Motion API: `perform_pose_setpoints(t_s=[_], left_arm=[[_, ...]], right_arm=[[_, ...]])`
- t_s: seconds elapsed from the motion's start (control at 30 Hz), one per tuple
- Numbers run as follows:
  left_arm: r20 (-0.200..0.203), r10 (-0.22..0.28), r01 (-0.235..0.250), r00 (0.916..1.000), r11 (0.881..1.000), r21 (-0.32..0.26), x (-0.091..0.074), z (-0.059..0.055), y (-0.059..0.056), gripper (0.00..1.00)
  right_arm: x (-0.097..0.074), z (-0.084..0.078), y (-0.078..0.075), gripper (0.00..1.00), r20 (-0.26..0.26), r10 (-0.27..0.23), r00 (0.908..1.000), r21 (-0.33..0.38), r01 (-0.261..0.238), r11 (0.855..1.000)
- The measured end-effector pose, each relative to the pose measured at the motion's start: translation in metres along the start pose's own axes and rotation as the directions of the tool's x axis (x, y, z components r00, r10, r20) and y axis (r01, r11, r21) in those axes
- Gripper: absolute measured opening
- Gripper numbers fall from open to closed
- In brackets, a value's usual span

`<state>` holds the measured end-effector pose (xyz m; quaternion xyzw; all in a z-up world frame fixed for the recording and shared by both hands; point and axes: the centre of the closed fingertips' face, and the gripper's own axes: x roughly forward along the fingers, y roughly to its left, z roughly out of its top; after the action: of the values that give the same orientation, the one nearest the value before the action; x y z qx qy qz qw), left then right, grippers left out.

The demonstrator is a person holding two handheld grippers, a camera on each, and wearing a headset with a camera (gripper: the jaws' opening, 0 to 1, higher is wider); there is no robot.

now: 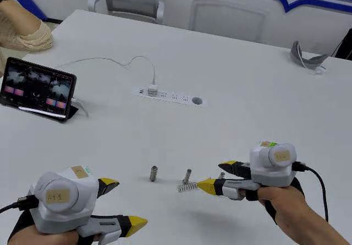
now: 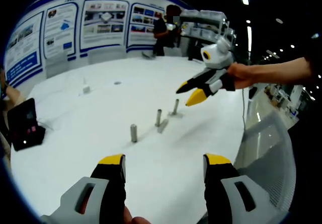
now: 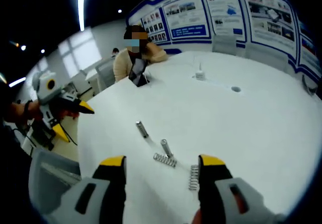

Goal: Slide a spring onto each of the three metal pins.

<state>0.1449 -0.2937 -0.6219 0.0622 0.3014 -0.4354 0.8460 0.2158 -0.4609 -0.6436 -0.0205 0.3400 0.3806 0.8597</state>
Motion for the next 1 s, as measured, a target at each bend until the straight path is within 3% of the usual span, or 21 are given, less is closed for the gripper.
perform_pose_setpoints(t_s=[0.6, 1.0], left_arm=[[-0.022, -0.046, 0.047, 0.9987, 0.998, 0.041, 0.022, 0.007, -0.01, 0.65], [-0.029, -0.075, 0.076, 0.9968, 0.996, 0.051, 0.044, 0.014, -0.015, 0.65]], right_arm=[[-0.03, -0.032, -0.006, 0.66, 0.0, -0.051, 0.9987, 0.059, 0.051, 0.997], [-0.038, -0.058, 0.005, 0.69, -0.008, -0.05, 0.9987, 0.11, 0.051, 0.993]])
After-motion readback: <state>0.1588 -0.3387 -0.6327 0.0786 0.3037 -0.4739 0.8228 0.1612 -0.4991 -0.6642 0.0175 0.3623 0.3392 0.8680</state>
